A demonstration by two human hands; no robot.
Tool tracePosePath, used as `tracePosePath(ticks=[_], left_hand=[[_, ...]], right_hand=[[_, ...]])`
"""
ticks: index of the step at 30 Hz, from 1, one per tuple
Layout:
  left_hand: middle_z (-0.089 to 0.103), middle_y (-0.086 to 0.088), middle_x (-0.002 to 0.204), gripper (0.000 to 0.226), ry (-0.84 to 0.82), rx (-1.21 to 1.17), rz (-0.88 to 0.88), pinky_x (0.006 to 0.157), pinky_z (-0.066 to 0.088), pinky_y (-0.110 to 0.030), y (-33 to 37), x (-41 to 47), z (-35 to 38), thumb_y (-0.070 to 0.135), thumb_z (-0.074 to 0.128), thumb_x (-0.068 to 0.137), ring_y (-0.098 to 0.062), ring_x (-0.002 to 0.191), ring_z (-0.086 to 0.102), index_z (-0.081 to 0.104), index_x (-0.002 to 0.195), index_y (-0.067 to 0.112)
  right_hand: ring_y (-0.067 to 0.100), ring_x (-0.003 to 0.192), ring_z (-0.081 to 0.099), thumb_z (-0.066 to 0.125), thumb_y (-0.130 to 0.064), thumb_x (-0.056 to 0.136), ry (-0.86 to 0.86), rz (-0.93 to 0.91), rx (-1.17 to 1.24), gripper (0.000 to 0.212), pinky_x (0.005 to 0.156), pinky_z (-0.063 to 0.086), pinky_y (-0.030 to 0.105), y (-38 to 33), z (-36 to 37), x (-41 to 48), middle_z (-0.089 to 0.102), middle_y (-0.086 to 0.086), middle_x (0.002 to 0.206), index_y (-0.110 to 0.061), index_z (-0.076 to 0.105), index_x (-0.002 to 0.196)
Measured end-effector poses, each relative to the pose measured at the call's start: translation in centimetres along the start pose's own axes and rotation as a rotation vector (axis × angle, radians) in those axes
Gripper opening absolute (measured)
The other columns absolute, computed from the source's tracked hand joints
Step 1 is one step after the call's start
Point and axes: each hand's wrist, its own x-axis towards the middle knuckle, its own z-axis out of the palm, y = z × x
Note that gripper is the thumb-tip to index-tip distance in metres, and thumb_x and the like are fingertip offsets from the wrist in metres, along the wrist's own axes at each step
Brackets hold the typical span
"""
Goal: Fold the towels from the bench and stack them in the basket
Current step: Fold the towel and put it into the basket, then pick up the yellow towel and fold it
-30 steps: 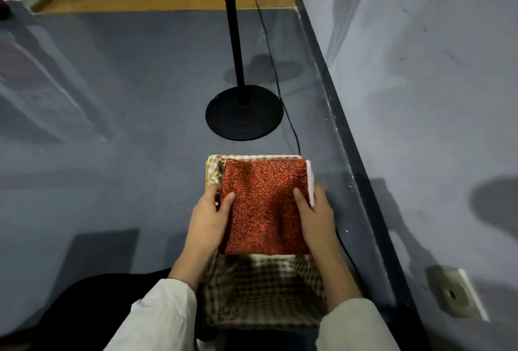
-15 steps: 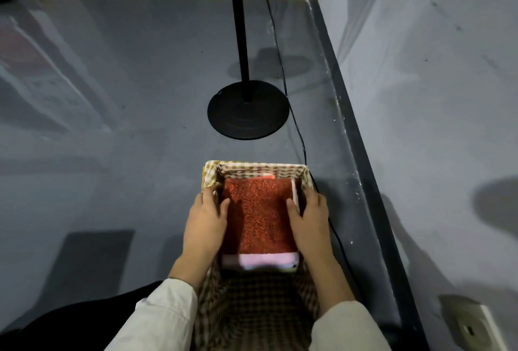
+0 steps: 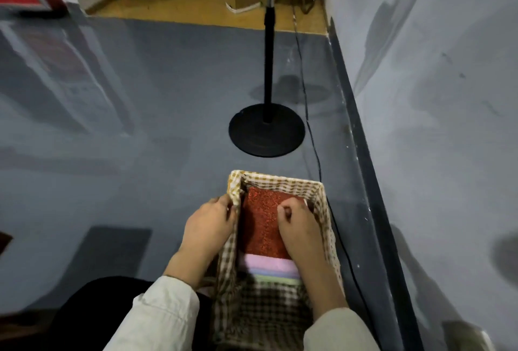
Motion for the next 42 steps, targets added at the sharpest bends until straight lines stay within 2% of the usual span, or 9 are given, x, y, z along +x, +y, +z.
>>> tracePosePath(ticks=[4, 7, 14, 18, 23, 26, 30, 32, 42], left_hand=[[0.063, -0.008, 0.109, 0.027, 0.041, 0.043, -0.071, 0.073, 0.044, -0.034, -3.8, -2.8, -4.9, 0.034, 0.040, 0.099, -0.030, 0.100, 0.058, 0.056, 0.108, 0.015], [0.064, -0.007, 0.107, 0.025, 0.112, 0.073, -0.156, 0.074, 0.045, -0.035, -7.6, -6.0, -9.2, 0.034, 0.040, 0.098, -0.031, 0.099, 0.059, 0.056, 0.107, 0.017], [0.064, -0.007, 0.107, 0.026, 0.287, 0.173, -0.376, 0.073, 0.044, -0.035, -18.0, -16.8, -17.7, 0.035, 0.040, 0.098, -0.031, 0.100, 0.060, 0.057, 0.106, 0.017], [0.065, -0.006, 0.103, 0.024, 0.334, 0.207, -0.567, 0.070, 0.049, -0.035, -23.5, -24.5, -20.6, 0.036, 0.039, 0.098, -0.029, 0.093, 0.061, 0.055, 0.105, 0.019], [0.065, -0.006, 0.103, 0.025, 0.420, 0.212, -0.837, 0.065, 0.043, -0.032, -27.7, -34.8, -21.8, 0.034, 0.039, 0.099, -0.029, 0.093, 0.061, 0.056, 0.105, 0.016], [0.066, -0.009, 0.104, 0.025, 0.456, 0.182, -1.004, 0.068, 0.043, -0.032, -28.8, -40.8, -21.7, 0.033, 0.040, 0.099, -0.029, 0.093, 0.060, 0.057, 0.105, 0.015], [0.066, -0.011, 0.107, 0.028, 0.499, 0.144, -1.252, 0.072, 0.045, -0.033, -28.6, -47.6, -20.8, 0.034, 0.041, 0.098, -0.031, 0.097, 0.061, 0.058, 0.105, 0.013], [0.066, -0.012, 0.108, 0.027, 0.524, 0.142, -1.341, 0.073, 0.045, -0.034, -28.4, -50.8, -20.1, 0.035, 0.042, 0.097, -0.033, 0.097, 0.061, 0.059, 0.101, 0.013], [0.066, -0.014, 0.104, 0.027, 0.587, 0.113, -1.615, 0.069, 0.041, -0.034, -27.0, -63.3, -18.7, 0.033, 0.043, 0.097, -0.032, 0.096, 0.061, 0.059, 0.102, 0.012]], right_hand=[[0.026, 0.084, 0.057, 0.046, -0.021, 0.094, -0.027, -0.136, 0.095, 0.020, 0.077, 0.042, 0.037, -5.2, 1.7, -1.1, 0.061, 0.008, 0.087, -0.009, 0.061, 0.089], [0.028, 0.095, 0.058, 0.049, -0.019, 0.096, -0.157, -0.211, 0.034, 0.016, 0.085, 0.041, 0.036, -9.9, 3.4, -2.3, 0.062, 0.010, 0.100, -0.009, 0.061, 0.098], [0.033, 0.092, 0.058, 0.051, -0.017, 0.095, -0.312, -0.529, 0.062, 0.016, 0.080, 0.044, 0.041, -22.8, 10.0, -8.5, 0.062, 0.015, 0.098, -0.004, 0.062, 0.095], [0.029, 0.090, 0.058, 0.049, -0.019, 0.096, -0.466, -0.710, 0.082, 0.018, 0.080, 0.046, 0.042, -29.4, 14.0, -13.7, 0.061, 0.011, 0.098, -0.005, 0.061, 0.095], [0.019, 0.088, 0.054, 0.044, -0.023, 0.100, -0.667, -0.947, 0.073, 0.021, 0.076, 0.046, 0.035, -35.3, 18.1, -21.0, 0.054, 0.000, 0.100, -0.009, 0.058, 0.102], [0.016, 0.085, 0.052, 0.044, -0.025, 0.100, -0.752, -1.076, 0.055, 0.019, 0.071, 0.043, 0.031, -37.7, 20.1, -25.7, 0.053, -0.005, 0.097, -0.012, 0.058, 0.102], [0.014, 0.088, 0.055, 0.044, -0.025, 0.100, -0.916, -1.179, 0.055, 0.018, 0.076, 0.050, 0.033, -39.5, 22.1, -32.0, 0.056, -0.005, 0.100, -0.015, 0.059, 0.103], [0.012, 0.087, 0.054, 0.044, -0.025, 0.100, -0.972, -1.234, 0.056, 0.018, 0.075, 0.048, 0.029, -40.0, 22.9, -35.1, 0.056, -0.005, 0.100, -0.016, 0.059, 0.104], [0.029, 0.092, 0.058, 0.050, -0.019, 0.095, -1.188, -1.394, 0.111, 0.017, 0.076, 0.042, 0.035, -40.9, 25.5, -48.2, 0.063, 0.011, 0.101, -0.006, 0.062, 0.096]])
